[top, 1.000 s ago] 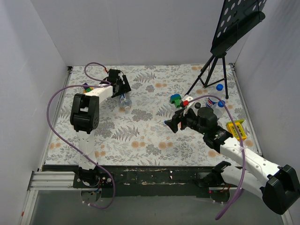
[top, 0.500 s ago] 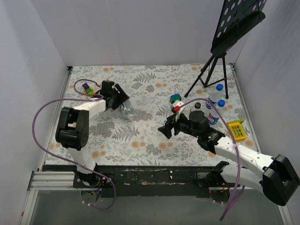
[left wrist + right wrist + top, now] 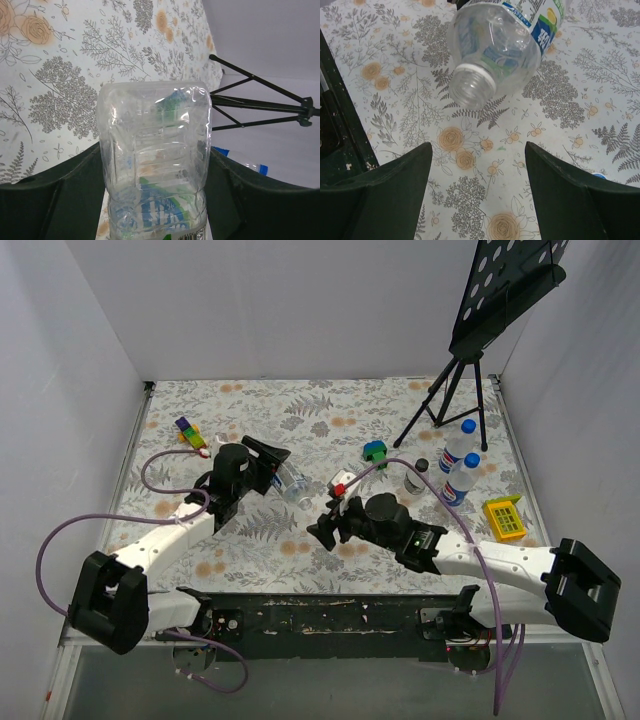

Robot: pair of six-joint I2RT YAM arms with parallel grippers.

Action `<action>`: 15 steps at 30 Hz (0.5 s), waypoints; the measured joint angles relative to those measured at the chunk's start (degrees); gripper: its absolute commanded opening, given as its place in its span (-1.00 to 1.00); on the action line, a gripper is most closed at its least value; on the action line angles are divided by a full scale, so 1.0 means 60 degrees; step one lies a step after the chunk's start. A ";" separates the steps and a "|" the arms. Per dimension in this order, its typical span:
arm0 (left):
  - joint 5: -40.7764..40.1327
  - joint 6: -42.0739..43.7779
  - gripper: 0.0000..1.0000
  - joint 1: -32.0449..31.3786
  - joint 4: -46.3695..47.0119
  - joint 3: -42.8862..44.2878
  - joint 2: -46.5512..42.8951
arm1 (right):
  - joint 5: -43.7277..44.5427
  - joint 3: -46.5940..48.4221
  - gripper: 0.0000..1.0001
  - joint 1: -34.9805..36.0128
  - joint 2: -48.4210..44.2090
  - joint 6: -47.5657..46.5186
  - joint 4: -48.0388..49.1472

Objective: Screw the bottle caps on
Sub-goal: Pick up the plastic bottle at the center of the board.

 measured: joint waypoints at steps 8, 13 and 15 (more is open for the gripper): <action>-0.0809 -0.0484 -0.28 -0.0597 0.0073 -0.0692 -0.0980 | 0.1235 0.0091 0.43 0.0426 0.0222 0.0149 0.0750; -0.1195 -0.0612 -0.27 -0.0696 0.0036 -0.0794 -0.1257 | 0.1333 0.0331 0.41 0.0539 0.0382 0.0200 0.0852; -0.1290 -0.0616 -0.26 -0.0707 0.0033 -0.0805 -0.1348 | 0.1322 0.0455 0.42 0.0579 0.0499 0.0200 0.0896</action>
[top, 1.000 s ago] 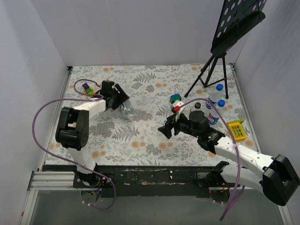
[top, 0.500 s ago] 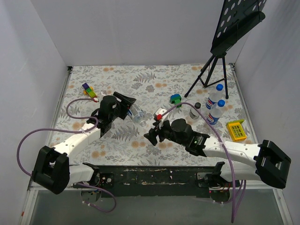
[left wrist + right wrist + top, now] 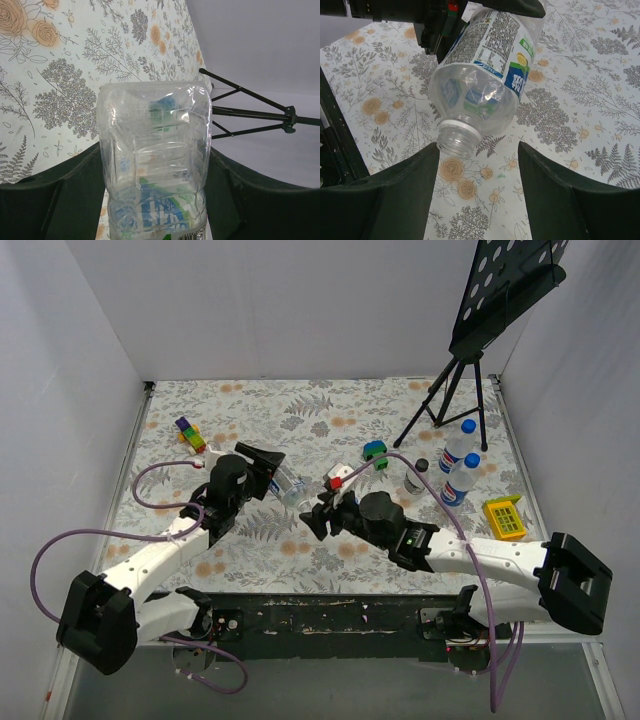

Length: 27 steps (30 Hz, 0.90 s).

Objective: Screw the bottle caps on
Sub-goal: Pick up the plastic bottle at the center of the board.

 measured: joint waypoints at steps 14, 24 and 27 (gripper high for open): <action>-0.0197 0.0004 -0.27 -0.0066 -0.0076 -0.0146 -0.0342 | 0.0146 0.0594 0.25 0.0138 0.0390 -0.0011 0.0087; -0.0419 -0.0004 -0.24 -0.0066 0.0058 -0.0317 -0.0623 | 0.0280 0.1020 -0.43 0.0157 0.0900 0.0178 -0.0288; -0.0525 -0.0011 -0.02 -0.0055 0.0117 -0.0477 -0.0678 | 0.0368 0.1020 -0.82 0.0153 0.0903 0.0226 -0.0546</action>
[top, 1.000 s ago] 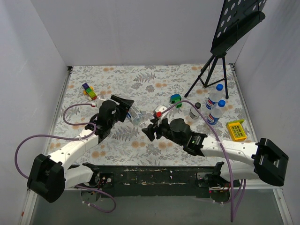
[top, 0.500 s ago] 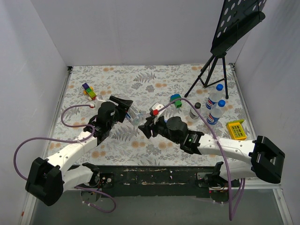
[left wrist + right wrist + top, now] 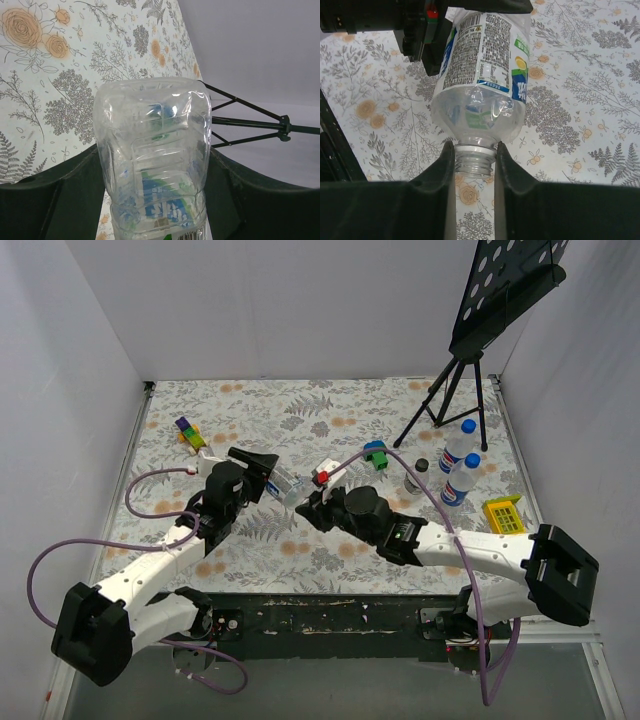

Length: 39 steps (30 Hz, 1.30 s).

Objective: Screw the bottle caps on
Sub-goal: Pick up the plastic bottle at the center of the board.

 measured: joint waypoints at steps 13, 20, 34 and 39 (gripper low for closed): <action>0.0131 0.3118 0.96 -0.0066 0.0565 -0.0255 -0.1166 | 0.0331 0.0448 -0.97 -0.0324 -0.0973 -0.0255 -0.1876; 0.2568 0.9766 0.96 -0.0058 0.0532 0.0240 -0.2495 | -0.1446 0.1778 -0.97 -0.2047 -0.1526 -0.0729 -0.4280; 0.7894 1.8196 0.96 -0.0153 -0.2390 0.1825 -0.1665 | -0.5559 0.3679 -0.97 -0.3144 -0.1759 -0.2375 -0.7872; 0.8473 1.8618 0.96 -0.0175 -0.1545 0.0386 -0.2514 | -0.6506 0.4025 -0.97 -0.3162 -0.1392 -0.2616 -0.8633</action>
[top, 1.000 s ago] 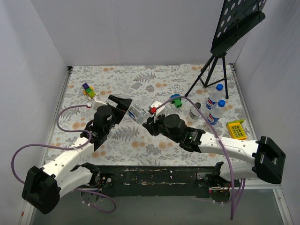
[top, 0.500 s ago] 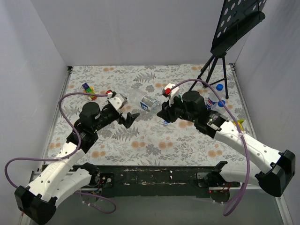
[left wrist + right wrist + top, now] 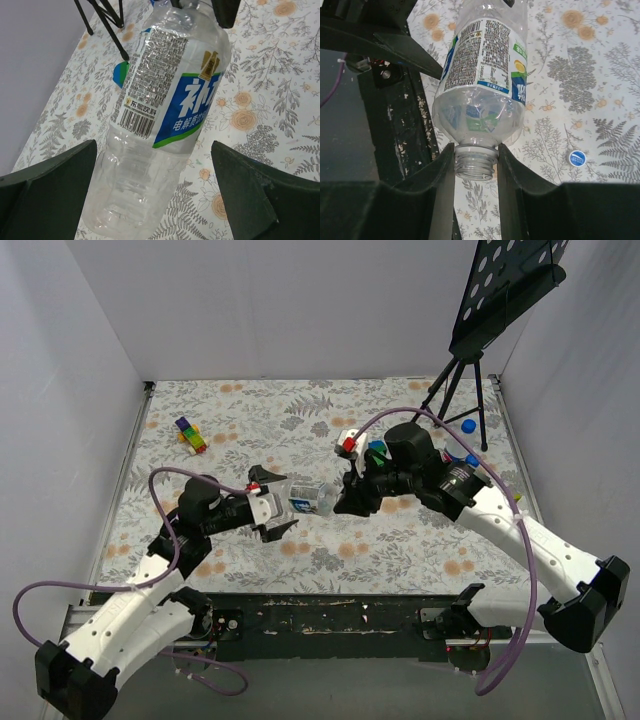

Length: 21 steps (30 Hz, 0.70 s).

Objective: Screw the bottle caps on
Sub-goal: Pick up the plastic bottle at the center of the board.

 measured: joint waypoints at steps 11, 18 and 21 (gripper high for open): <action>0.1443 -0.0525 0.96 -0.0040 0.1989 -0.0973 -0.0754 | -0.1392 0.1217 -0.97 0.0000 0.0812 -0.0601 -0.1137; 0.1949 -0.0783 0.84 -0.0164 0.2266 -0.0998 -0.0474 | -0.1756 0.1923 -0.97 0.0000 0.1282 -0.0943 -0.1887; 0.2095 -0.0918 0.67 -0.0189 0.2437 -0.1045 -0.0430 | -0.1898 0.2084 -0.97 0.0000 0.1450 -0.1067 -0.2091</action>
